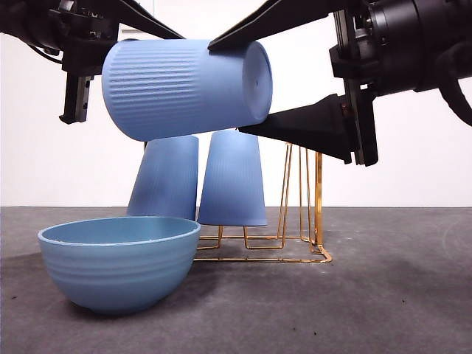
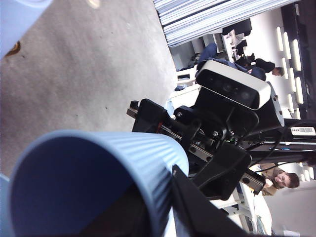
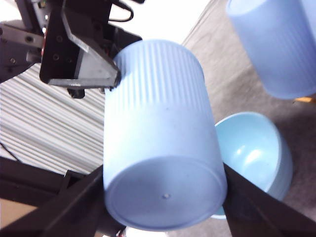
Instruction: Right arm lift cup from the cupboard, then place it on the right of the bowl
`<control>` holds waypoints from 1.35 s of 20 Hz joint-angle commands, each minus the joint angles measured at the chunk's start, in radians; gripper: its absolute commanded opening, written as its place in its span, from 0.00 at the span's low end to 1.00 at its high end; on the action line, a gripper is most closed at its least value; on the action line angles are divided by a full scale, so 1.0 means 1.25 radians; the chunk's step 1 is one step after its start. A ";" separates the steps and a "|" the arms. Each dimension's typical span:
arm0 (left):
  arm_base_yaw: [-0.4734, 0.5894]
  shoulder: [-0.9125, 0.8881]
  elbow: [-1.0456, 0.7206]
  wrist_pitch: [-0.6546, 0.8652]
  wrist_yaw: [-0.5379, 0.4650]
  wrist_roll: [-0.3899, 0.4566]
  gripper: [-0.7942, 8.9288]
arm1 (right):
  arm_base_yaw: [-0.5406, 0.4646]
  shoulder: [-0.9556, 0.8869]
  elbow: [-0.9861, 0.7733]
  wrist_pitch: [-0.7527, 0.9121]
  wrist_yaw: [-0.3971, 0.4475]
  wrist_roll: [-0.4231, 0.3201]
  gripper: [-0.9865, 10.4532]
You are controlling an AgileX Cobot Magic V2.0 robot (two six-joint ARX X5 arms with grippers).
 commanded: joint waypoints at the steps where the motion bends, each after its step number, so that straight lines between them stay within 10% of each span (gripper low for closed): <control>1: -0.021 0.008 0.010 -0.007 -0.007 -0.026 0.09 | 0.007 0.014 0.006 -0.016 0.011 -0.002 0.47; 12: -0.091 0.003 0.082 -0.045 -0.180 -0.057 0.09 | -0.125 -0.233 0.009 -0.447 0.047 -0.107 0.52; 27: -0.425 0.351 0.510 -0.468 -0.735 0.225 0.09 | -0.133 -0.653 0.259 -1.227 0.362 -0.328 0.51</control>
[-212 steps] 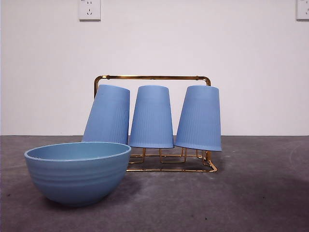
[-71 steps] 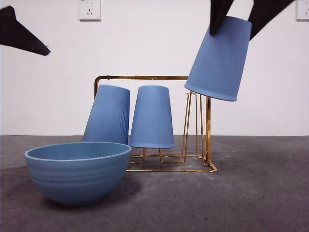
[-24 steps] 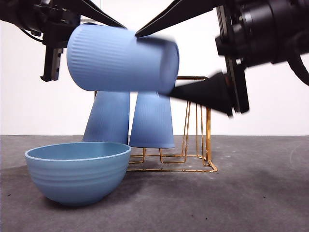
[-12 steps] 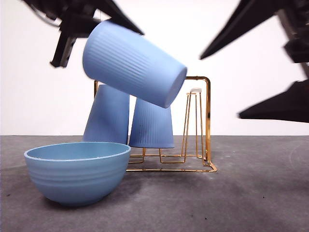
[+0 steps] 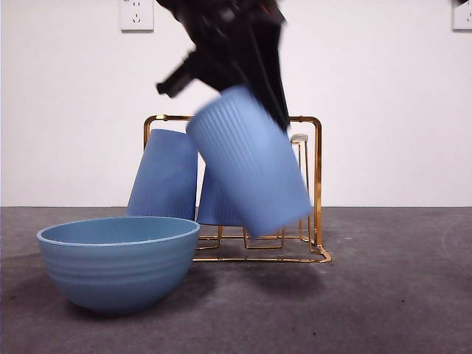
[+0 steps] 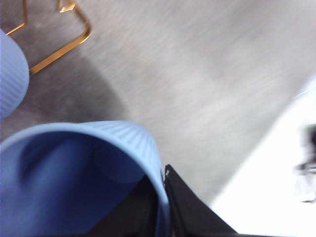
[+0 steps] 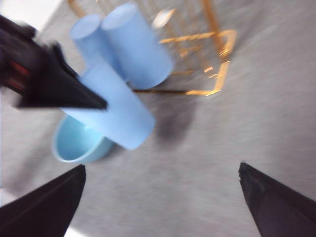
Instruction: Right arm lift cup from the cupboard, then place it on the right of the bowl
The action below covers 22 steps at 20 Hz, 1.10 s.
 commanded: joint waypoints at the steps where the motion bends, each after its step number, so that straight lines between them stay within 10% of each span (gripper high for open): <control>1: -0.044 0.058 0.052 -0.020 -0.071 0.068 0.09 | 0.004 -0.008 0.046 -0.051 0.035 -0.068 0.51; 12: -0.131 0.176 0.134 -0.093 -0.237 0.161 0.10 | 0.004 -0.012 0.081 -0.078 0.040 -0.089 0.51; 17: -0.131 0.175 0.153 -0.112 -0.237 0.161 0.64 | 0.004 -0.012 0.081 -0.086 0.041 -0.089 0.51; 22: -0.131 0.128 0.207 -0.157 -0.237 0.141 0.70 | 0.004 -0.012 0.081 -0.099 0.041 -0.089 0.51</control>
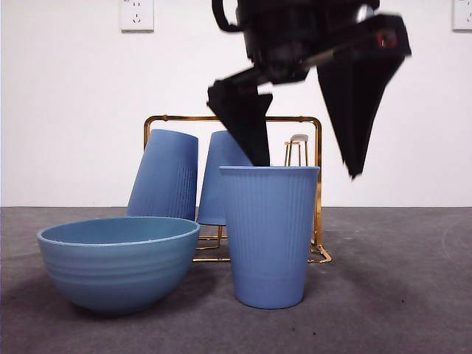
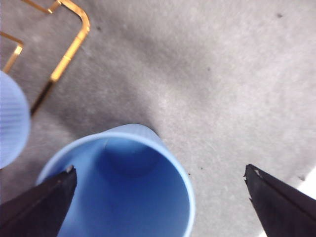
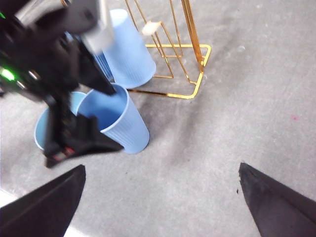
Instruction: Right arm lift cup from the cupboard, then place it on the right of the bowl
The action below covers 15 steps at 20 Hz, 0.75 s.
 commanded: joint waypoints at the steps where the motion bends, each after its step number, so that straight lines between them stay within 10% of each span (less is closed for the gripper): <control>1: -0.009 -0.042 0.025 -0.005 -0.003 -0.017 0.70 | 0.004 0.001 0.009 0.005 0.001 -0.010 0.51; 15: 0.139 -0.562 -0.344 -0.014 -0.097 -0.101 0.69 | 0.004 0.001 0.009 0.006 0.002 -0.058 0.51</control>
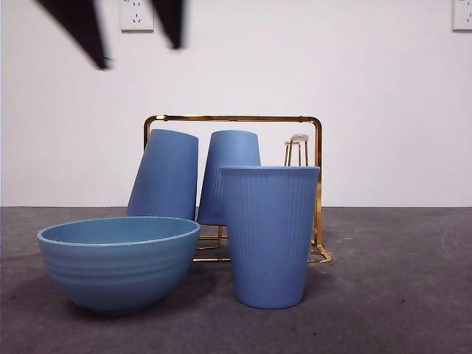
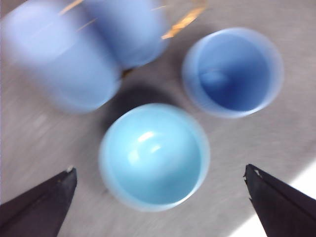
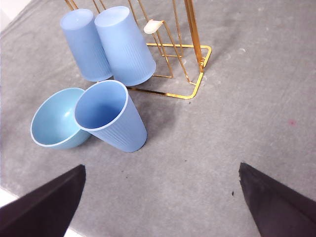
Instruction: Right arm lift cup from the cupboard, then place it on the right of the bowl
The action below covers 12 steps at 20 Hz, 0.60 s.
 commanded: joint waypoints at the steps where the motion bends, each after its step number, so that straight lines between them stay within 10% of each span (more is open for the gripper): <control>1: 0.028 -0.132 -0.076 0.011 -0.034 -0.045 0.69 | 0.004 0.001 0.009 0.006 0.001 -0.032 0.51; 10: 0.084 -0.677 -0.355 0.044 -0.090 -0.079 0.69 | 0.004 0.001 0.009 0.062 0.001 -0.101 0.51; 12: 0.084 -0.735 -0.355 0.027 -0.090 -0.078 0.38 | 0.004 0.002 0.009 0.062 0.001 -0.110 0.26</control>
